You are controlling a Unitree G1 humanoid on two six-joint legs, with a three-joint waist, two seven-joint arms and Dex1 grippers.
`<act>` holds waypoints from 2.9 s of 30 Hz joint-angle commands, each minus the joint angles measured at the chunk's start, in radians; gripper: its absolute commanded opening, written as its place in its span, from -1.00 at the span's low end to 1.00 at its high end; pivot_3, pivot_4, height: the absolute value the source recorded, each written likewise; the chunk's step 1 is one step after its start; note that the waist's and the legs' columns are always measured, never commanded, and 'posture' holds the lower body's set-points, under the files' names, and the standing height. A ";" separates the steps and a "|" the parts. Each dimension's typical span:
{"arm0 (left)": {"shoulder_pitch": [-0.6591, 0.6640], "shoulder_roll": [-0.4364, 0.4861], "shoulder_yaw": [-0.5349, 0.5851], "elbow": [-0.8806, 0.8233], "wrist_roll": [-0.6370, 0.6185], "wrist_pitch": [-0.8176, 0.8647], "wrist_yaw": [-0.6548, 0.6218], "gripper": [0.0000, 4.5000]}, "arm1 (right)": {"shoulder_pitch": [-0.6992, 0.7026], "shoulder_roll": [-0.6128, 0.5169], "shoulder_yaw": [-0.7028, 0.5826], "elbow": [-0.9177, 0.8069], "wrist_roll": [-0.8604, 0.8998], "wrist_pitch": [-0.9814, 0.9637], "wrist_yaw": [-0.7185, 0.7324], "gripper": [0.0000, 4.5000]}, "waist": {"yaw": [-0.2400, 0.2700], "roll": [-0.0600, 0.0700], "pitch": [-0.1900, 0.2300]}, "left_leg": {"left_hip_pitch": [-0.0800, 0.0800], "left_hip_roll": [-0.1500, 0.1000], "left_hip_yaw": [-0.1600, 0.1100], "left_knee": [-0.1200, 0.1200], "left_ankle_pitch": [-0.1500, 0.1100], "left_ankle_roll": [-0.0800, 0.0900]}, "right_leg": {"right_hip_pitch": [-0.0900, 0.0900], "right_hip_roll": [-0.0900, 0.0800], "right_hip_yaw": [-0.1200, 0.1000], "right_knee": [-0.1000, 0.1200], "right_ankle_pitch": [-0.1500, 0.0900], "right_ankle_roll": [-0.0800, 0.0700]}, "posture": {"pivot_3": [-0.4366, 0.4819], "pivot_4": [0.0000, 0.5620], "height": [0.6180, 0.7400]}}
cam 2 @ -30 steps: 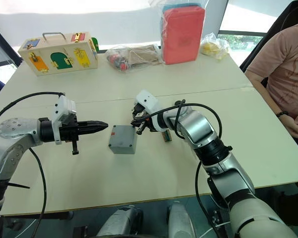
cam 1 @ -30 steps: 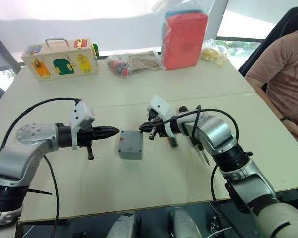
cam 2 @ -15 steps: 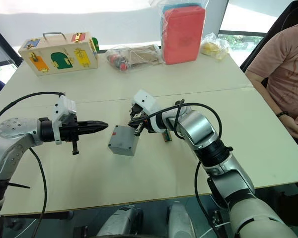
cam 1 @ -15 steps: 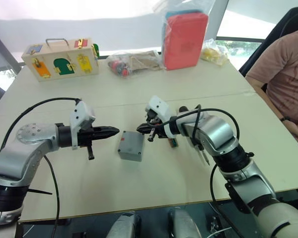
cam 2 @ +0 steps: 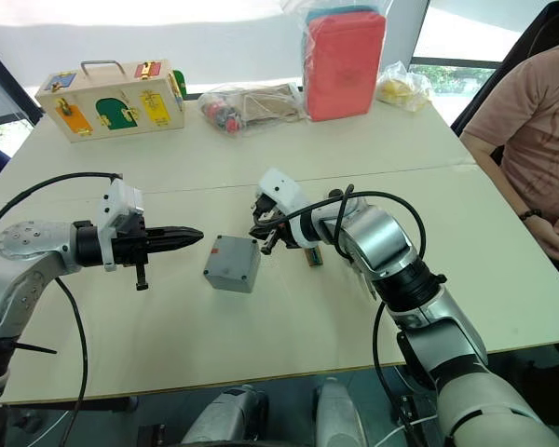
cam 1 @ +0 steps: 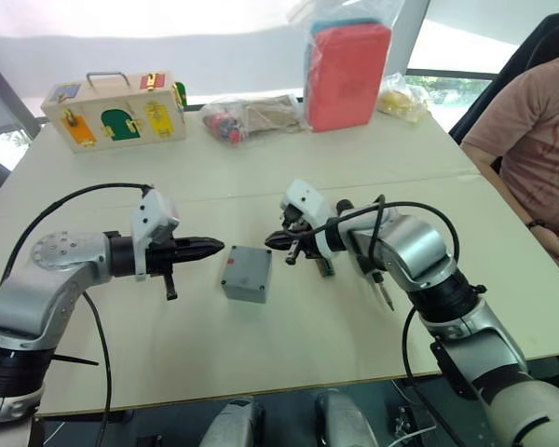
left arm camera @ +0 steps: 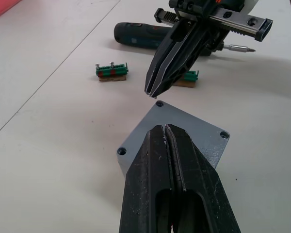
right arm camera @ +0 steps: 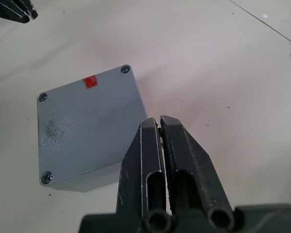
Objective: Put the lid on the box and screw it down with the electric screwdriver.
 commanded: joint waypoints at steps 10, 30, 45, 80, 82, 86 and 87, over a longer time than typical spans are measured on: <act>-0.015 0.005 0.004 -0.014 -0.003 -0.010 -0.009 -1.00 | -0.022 0.007 -0.024 -0.085 0.033 0.015 -0.002 -0.99 | 0.001 0.000 0.000 | 0.000 0.000 0.000 0.000 0.000 0.000 | 0.000 0.000 0.000 0.000 0.000 0.000 | -0.05 -0.47 1.00; -0.002 0.006 0.009 -0.019 -0.003 -0.015 -0.014 -1.00 | 0.007 0.007 0.011 -0.037 0.004 -0.027 -0.006 -0.99 | 0.000 0.000 0.000 | 0.000 0.000 0.000 0.000 0.000 0.000 | 0.000 0.000 0.000 0.000 0.000 0.000 | -0.05 -0.47 1.00; -0.003 0.006 0.010 -0.021 -0.003 -0.011 -0.015 -1.00 | 0.041 0.002 0.044 -0.011 -0.025 -0.064 -0.002 -0.99 | 0.000 0.000 0.000 | 0.000 0.000 0.000 0.000 0.000 0.000 | 0.000 0.000 0.000 0.000 0.000 0.000 | -0.05 -0.47 1.00; 0.079 -0.051 -0.122 0.211 0.194 -0.228 -0.058 -1.00 | 0.193 -0.081 0.056 -0.211 -0.020 -0.006 -0.108 -0.98 | 0.004 0.000 0.000 | 0.000 0.000 0.000 0.000 0.000 0.000 | 0.000 -0.001 0.000 -0.001 0.000 0.000 | -0.05 -0.47 1.00; 0.082 -0.060 -0.134 0.216 0.202 -0.239 -0.063 -1.00 | 0.190 -0.069 0.060 -0.200 -0.025 -0.012 -0.110 -0.98 | 0.004 0.000 0.000 | 0.000 0.000 0.000 0.000 0.000 0.000 | 0.000 -0.001 0.000 -0.001 0.000 0.000 | -0.05 -0.47 1.00; 0.079 -0.073 -0.151 0.207 0.209 -0.239 -0.071 -1.00 | 0.176 -0.040 0.054 -0.178 -0.031 -0.024 -0.114 -0.98 | 0.003 0.000 0.000 | 0.000 0.000 0.000 0.000 0.000 0.000 | 0.000 0.000 0.000 -0.001 0.000 0.000 | -0.05 -0.47 1.00; 0.079 -0.077 -0.155 0.201 0.207 -0.236 -0.072 -1.00 | 0.170 -0.035 0.052 -0.171 -0.033 -0.024 -0.115 -0.98 | 0.003 0.000 0.000 | 0.000 0.000 0.000 0.000 0.000 0.000 | 0.000 0.000 0.000 -0.001 0.000 0.000 | -0.05 -0.47 1.00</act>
